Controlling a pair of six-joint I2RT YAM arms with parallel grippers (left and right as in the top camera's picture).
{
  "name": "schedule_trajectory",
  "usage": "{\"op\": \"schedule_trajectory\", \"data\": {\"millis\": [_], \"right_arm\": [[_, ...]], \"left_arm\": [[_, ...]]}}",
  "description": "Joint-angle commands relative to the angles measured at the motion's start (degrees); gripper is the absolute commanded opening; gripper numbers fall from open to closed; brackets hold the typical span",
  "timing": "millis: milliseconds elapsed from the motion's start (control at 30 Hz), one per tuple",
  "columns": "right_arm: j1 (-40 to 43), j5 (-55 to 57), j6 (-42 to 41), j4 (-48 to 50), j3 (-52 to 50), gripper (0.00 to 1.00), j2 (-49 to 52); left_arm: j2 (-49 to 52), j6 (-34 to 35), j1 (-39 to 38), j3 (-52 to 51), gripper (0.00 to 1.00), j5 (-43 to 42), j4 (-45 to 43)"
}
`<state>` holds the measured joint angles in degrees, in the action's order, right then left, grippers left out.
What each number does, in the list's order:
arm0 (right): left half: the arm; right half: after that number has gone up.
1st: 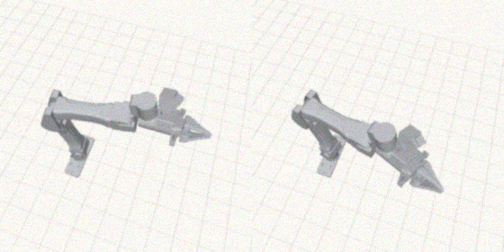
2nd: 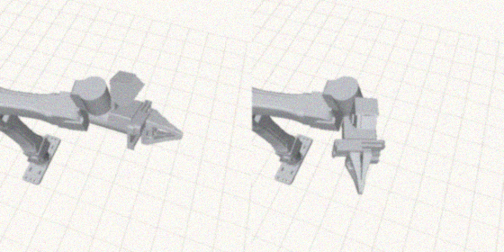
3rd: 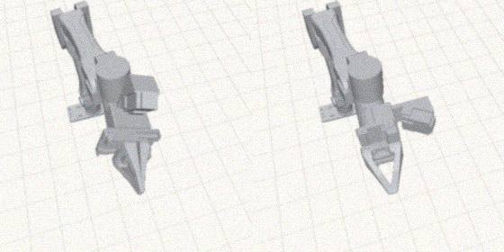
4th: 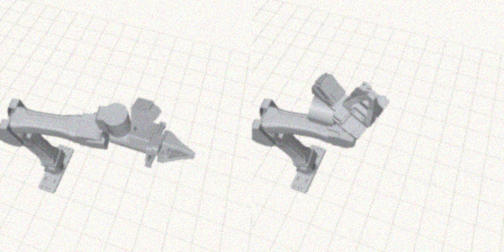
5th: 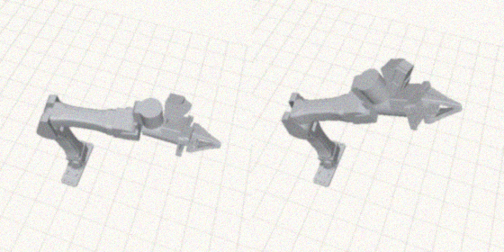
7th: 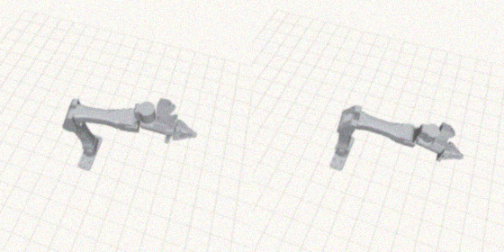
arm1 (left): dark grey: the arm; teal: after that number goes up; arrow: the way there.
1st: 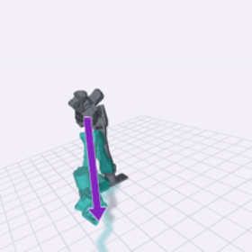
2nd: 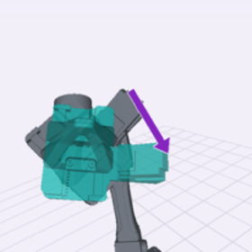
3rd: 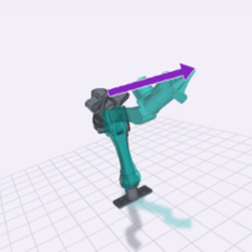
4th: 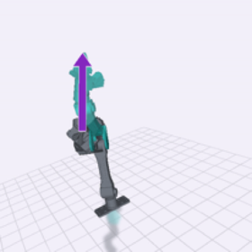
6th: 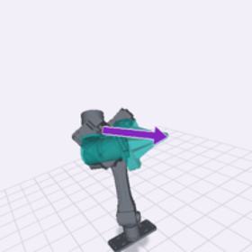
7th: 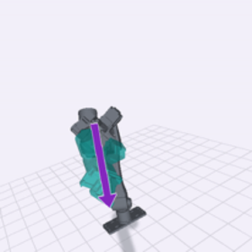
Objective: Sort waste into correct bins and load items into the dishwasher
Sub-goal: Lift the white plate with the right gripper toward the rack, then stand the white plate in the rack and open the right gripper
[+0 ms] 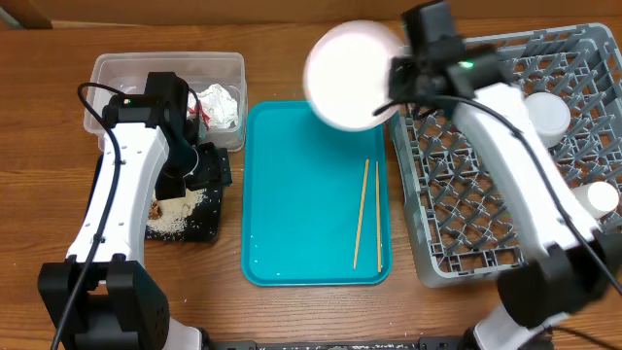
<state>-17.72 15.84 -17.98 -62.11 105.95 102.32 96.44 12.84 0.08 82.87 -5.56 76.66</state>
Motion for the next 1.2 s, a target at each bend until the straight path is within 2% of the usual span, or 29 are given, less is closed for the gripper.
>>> {"op": "schedule_trajectory", "data": {"millis": [0, 100, 267, 500, 667, 900, 1033, 1100, 1167], "right_arm": [[1.6, 25.7, 0.4, 0.2, 0.7, 0.04, -0.7], [2.5, 38.5, -2.8, 0.1, -0.2, 0.04, -0.2], [3.6, 43.8, -7.8, 0.9, -3.3, 0.04, 0.2], [4.1, 43.4, -12.8, 2.8, -11.8, 0.04, 0.5], [4.0, 38.8, -12.8, 5.1, -16.6, 0.04, 0.5], [2.5, 31.8, -13.6, 4.4, -17.1, 0.06, 0.4], [1.3, 31.4, -13.6, 2.8, -16.9, 0.53, -0.3], [1.3, 27.8, -13.8, 2.0, -16.1, 0.62, -2.4], [1.3, 24.3, -13.8, 2.0, -15.4, 0.64, -4.7]], "left_arm": [[-0.2, -1.2, -0.1, -0.3, 0.86, 0.4, -0.4], [-0.2, -1.1, -0.1, -0.3, 0.86, 0.1, -0.4], [-0.2, -1.1, -0.1, -0.3, 0.87, 0.1, -0.4], [-0.2, -1.1, -0.1, -0.3, 0.87, 0.1, -0.4], [-0.2, -1.1, -0.1, -0.3, 0.86, 0.1, -0.4], [-0.2, -1.1, -0.1, -0.3, 0.87, 0.0, -0.4], [-0.2, -1.1, -0.1, -0.3, 0.87, 0.0, -0.4], [-0.2, -1.1, -0.1, -0.3, 0.87, 0.0, -0.4], [-0.2, -1.1, -0.1, -0.3, 0.87, 0.0, -0.4]]}}
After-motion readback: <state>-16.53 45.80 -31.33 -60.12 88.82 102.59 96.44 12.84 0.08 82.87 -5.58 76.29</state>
